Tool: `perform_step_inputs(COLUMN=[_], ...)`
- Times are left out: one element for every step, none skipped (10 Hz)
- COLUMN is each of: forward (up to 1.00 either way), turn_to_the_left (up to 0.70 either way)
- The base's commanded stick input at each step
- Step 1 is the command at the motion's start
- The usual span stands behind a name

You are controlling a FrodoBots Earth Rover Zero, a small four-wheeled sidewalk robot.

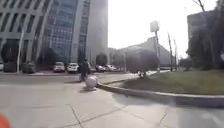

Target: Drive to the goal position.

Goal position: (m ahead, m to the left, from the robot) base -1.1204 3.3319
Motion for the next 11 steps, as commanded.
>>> perform_step_inputs(forward=[0.00, 0.03, 0.02, 0.00, 0.00, 0.00, 0.00, 0.00, 0.00, 0.00, 0.16], turn_to_the_left=[0.00, 0.00, 0.00, 0.00, 0.00, 0.00, 0.31, 0.55, 0.60, 0.60, 0.53])
